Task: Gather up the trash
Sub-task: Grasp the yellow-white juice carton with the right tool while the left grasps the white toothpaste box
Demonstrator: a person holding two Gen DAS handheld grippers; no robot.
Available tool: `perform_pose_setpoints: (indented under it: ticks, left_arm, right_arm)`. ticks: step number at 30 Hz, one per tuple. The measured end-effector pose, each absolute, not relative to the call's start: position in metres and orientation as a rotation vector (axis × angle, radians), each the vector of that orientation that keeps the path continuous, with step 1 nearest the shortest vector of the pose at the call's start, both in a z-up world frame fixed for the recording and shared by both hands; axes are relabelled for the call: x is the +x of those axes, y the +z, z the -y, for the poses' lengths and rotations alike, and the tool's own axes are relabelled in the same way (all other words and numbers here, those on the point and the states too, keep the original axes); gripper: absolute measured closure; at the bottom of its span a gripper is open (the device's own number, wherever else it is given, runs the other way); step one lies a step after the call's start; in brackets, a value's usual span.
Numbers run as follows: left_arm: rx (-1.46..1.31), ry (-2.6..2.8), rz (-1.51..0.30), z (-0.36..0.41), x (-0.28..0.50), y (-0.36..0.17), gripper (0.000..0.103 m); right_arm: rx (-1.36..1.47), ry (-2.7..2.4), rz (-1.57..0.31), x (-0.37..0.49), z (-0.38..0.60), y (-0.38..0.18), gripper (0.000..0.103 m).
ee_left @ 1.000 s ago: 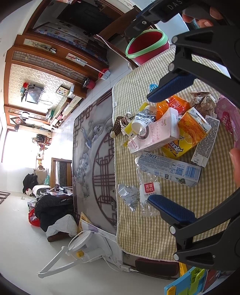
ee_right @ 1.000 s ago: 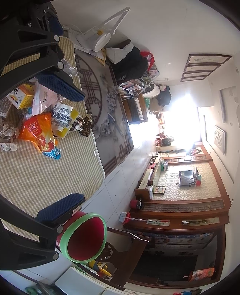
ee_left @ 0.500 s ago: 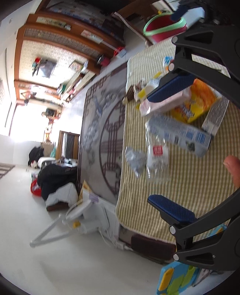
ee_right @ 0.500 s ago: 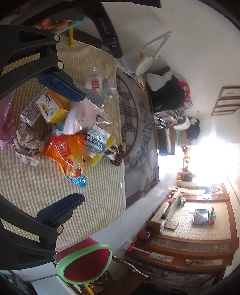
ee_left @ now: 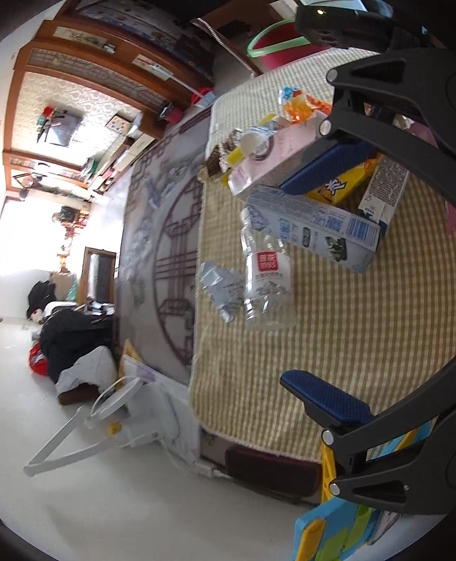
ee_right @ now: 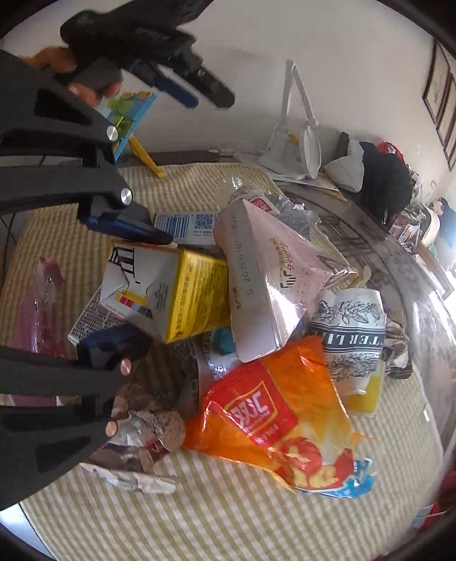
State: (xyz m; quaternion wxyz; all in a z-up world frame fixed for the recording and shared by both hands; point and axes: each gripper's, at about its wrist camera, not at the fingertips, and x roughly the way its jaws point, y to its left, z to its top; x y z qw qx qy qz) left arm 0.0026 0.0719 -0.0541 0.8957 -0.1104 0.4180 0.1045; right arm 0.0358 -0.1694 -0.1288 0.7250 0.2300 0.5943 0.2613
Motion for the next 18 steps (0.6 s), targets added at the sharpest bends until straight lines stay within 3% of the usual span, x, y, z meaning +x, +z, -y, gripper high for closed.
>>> perform_pose_setpoints:
  ticks: [13, 18]
  left_arm:
    - [-0.176, 0.072, -1.064, -0.040, 0.053, -0.124, 0.008]
    - [-0.156, 0.088, -1.138, -0.032, 0.069, -0.149, 0.023]
  right_arm:
    - [0.444, 0.568, -1.074, 0.025, 0.207, -0.050, 0.067]
    - [0.425, 0.540, -1.007, 0.020, 0.219, -0.030, 0.067]
